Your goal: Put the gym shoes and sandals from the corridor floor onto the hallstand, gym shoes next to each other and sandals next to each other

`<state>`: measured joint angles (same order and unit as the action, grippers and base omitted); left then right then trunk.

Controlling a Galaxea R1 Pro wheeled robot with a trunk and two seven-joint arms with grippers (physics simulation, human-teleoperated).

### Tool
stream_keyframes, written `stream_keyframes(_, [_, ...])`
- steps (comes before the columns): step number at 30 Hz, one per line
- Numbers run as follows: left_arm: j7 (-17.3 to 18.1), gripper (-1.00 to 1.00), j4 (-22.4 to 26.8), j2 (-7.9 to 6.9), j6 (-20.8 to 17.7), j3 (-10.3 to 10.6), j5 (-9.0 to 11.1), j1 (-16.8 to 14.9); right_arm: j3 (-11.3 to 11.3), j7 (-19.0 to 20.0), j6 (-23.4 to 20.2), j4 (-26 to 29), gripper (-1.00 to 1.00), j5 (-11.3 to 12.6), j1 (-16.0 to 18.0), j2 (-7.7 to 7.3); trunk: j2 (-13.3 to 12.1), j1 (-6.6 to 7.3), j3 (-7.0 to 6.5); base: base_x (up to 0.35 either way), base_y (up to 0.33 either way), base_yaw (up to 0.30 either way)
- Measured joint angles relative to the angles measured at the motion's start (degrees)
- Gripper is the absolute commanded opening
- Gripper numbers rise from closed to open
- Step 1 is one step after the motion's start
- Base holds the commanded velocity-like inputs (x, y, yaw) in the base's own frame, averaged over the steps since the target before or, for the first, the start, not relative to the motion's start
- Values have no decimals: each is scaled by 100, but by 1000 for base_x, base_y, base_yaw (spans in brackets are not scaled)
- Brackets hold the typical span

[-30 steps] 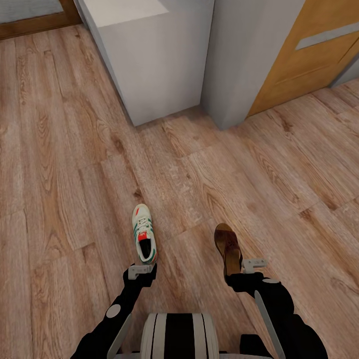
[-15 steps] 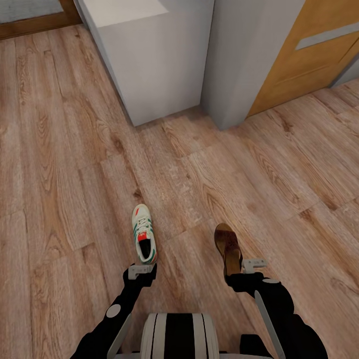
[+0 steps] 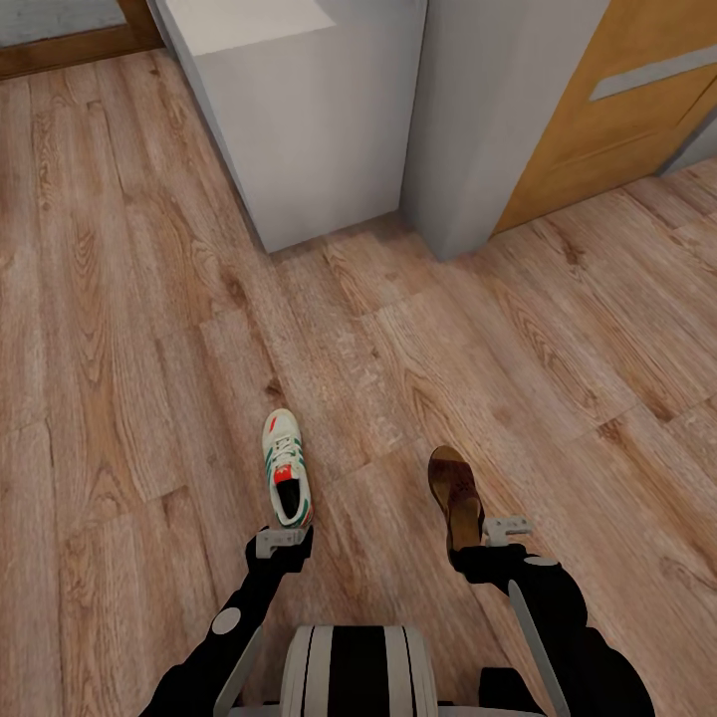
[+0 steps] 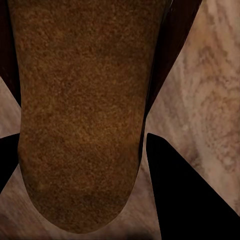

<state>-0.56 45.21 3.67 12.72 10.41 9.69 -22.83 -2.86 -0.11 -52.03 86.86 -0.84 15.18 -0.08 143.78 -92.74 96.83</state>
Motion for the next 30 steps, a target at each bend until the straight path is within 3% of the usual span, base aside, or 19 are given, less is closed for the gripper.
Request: stream_keyframes(30, [0, 100, 0, -2, 0, -4, 8, 0, 0, 0, 1, 1, -100, 0, 0, 0, 0, 0, 0, 30, -1, 0])
